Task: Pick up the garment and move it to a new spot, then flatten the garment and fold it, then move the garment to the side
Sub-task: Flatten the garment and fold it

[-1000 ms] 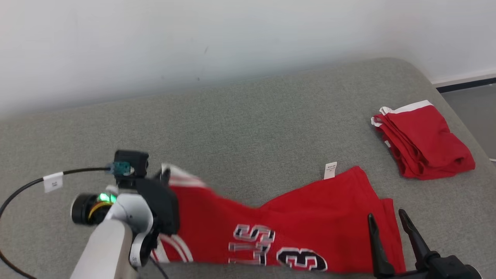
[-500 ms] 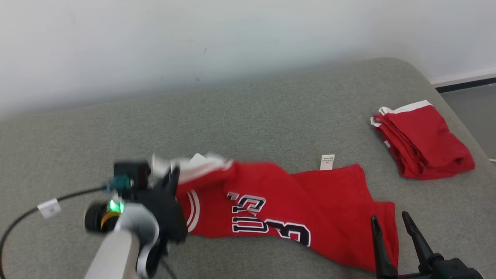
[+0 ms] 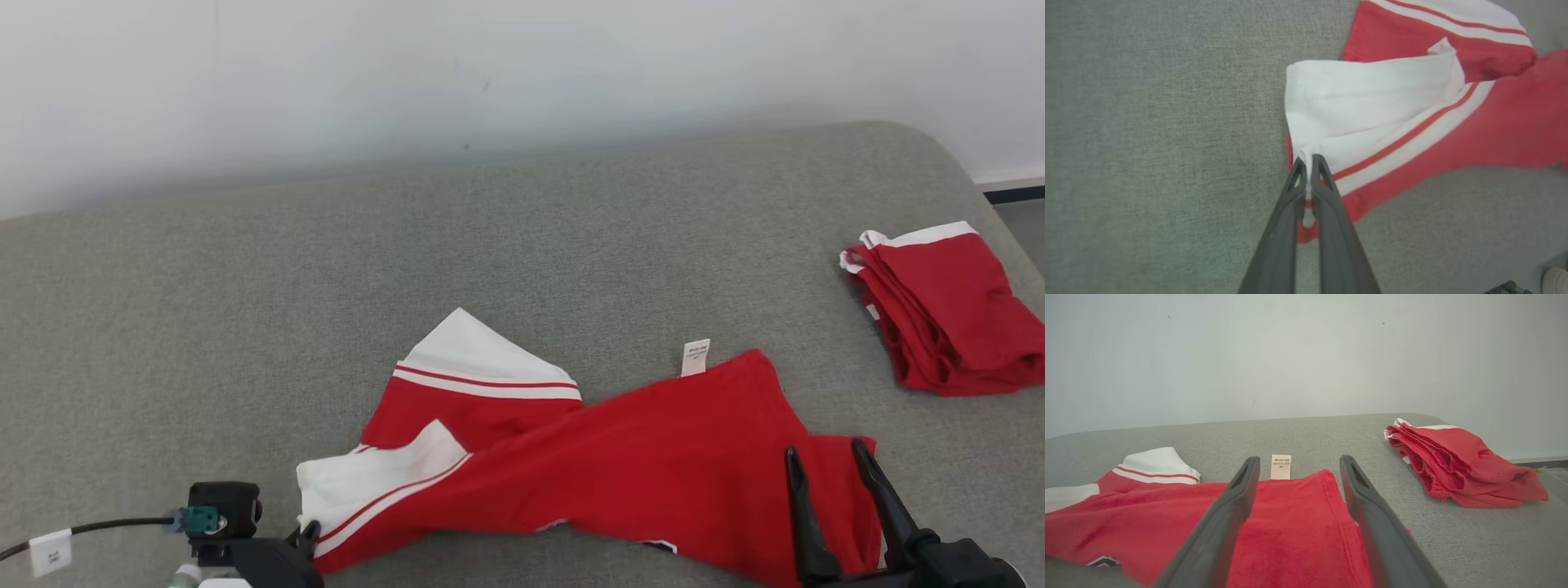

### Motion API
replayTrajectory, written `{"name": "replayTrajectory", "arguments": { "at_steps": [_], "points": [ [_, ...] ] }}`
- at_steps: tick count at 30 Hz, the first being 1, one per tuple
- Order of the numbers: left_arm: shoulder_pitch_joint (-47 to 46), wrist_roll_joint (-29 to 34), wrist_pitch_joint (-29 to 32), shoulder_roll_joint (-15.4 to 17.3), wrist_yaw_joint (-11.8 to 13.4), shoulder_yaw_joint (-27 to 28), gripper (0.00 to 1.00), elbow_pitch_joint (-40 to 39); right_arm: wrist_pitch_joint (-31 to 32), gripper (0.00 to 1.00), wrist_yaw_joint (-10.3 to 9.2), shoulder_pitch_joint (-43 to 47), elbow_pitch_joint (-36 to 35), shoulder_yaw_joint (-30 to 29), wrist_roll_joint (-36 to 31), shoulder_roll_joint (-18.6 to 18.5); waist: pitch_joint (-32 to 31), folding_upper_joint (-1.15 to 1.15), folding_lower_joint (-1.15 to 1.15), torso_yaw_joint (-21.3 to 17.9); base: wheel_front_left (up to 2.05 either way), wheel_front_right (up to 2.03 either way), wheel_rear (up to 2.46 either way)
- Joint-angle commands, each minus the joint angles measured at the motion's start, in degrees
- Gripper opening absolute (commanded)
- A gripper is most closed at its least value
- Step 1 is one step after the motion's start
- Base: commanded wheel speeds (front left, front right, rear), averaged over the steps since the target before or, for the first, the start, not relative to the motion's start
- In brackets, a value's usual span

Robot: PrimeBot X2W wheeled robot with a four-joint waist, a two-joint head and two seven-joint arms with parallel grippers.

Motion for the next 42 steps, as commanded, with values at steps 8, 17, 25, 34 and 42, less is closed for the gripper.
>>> {"name": "replayTrajectory", "arguments": {
  "at_steps": [8, 17, 25, 34, 42],
  "points": [
    [3.4, 1.9, -0.1, 1.1, 2.1, -0.3, 0.00, -1.1, -0.1, 1.00, -0.14, -1.1, 0.1, 0.1, 0.0, 0.1, 1.5, 0.00, 0.00, 0.1, 0.00, 0.00, 0.00],
    [5.7, 2.2, -10.4, -1.2, 5.9, 3.3, 1.00, -2.0, -0.3, 1.00, -0.14, -1.2, 0.3, -0.5, 0.2, 0.3, 1.4, 0.00, 0.00, -0.9, 0.00, 0.00, 0.00],
    [8.8, 1.5, -24.2, -4.1, 7.9, 7.3, 1.00, -3.3, -0.4, 1.00, -0.14, -0.4, 0.2, -2.0, 0.0, 0.4, -0.3, 0.00, 0.00, 0.1, 0.00, 0.00, 0.00],
    [11.5, 1.6, -41.6, -6.9, 3.5, 9.4, 1.00, 0.6, -0.5, 1.00, -0.14, 0.2, 1.1, -3.4, 0.4, 0.0, -4.3, 0.00, 0.00, 2.5, 0.00, 0.00, 0.00],
    [13.0, 6.7, -42.3, -9.3, -0.9, 13.5, 1.00, -1.5, -0.5, 1.00, -0.15, 0.2, 3.3, -4.6, 1.2, -0.4, -6.8, 0.00, 0.00, 3.7, 0.00, 0.00, 0.00]
  ]
}}
